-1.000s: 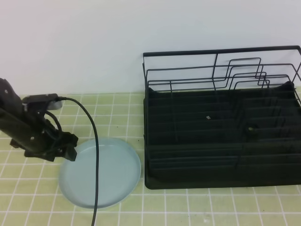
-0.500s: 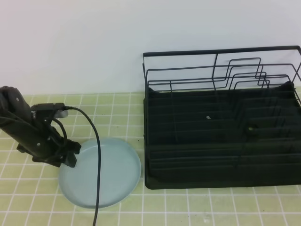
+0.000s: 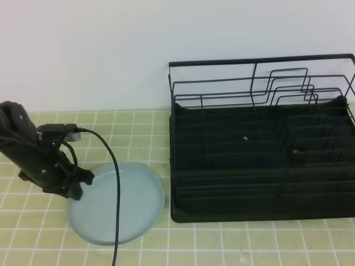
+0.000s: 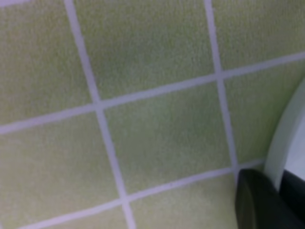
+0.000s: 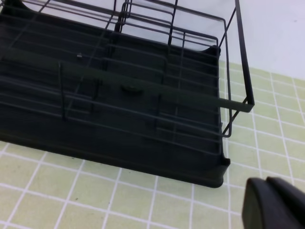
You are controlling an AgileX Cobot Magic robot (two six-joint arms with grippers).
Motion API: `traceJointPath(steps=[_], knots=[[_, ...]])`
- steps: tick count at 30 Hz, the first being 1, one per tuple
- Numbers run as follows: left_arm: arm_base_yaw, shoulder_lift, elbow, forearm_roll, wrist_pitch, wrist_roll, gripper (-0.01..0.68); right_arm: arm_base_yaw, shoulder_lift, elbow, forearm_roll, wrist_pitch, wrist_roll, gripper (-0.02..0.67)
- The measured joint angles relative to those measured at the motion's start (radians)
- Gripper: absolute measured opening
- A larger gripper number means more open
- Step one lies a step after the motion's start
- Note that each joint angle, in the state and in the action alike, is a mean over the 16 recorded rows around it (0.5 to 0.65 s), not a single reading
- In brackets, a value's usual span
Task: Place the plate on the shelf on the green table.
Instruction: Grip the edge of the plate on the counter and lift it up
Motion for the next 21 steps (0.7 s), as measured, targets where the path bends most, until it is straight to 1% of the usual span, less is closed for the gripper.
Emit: traceJointPath(steps=[5, 8, 11, 16, 18, 21], knots=[[0.01, -0.036, -0.024, 0.034, 0.016, 0.0, 0.015, 0.0, 0.0, 0.0, 0.005, -0.004, 0.0, -0.002], [0.022, -0.075, -0.04, 0.05, 0.026, 0.0, 0.008, 0.0, 0.0, -0.001, 0.026, -0.009, 0.0, -0.002], [0.036, -0.128, -0.055, 0.058, 0.033, -0.001, 0.005, 0.001, 0.0, -0.007, 0.08, -0.015, -0.002, -0.002], [0.058, -0.243, -0.07, 0.026, 0.035, 0.006, 0.003, 0.001, 0.0, -0.037, 0.256, -0.023, -0.051, -0.002], [0.065, -0.292, -0.073, -0.019, 0.035, 0.025, 0.003, 0.001, 0.001, -0.057, 0.355, -0.023, -0.088, -0.002], [0.071, -0.365, -0.074, -0.129, 0.039, 0.074, 0.003, 0.001, 0.001, -0.093, 0.528, -0.023, -0.145, -0.002]])
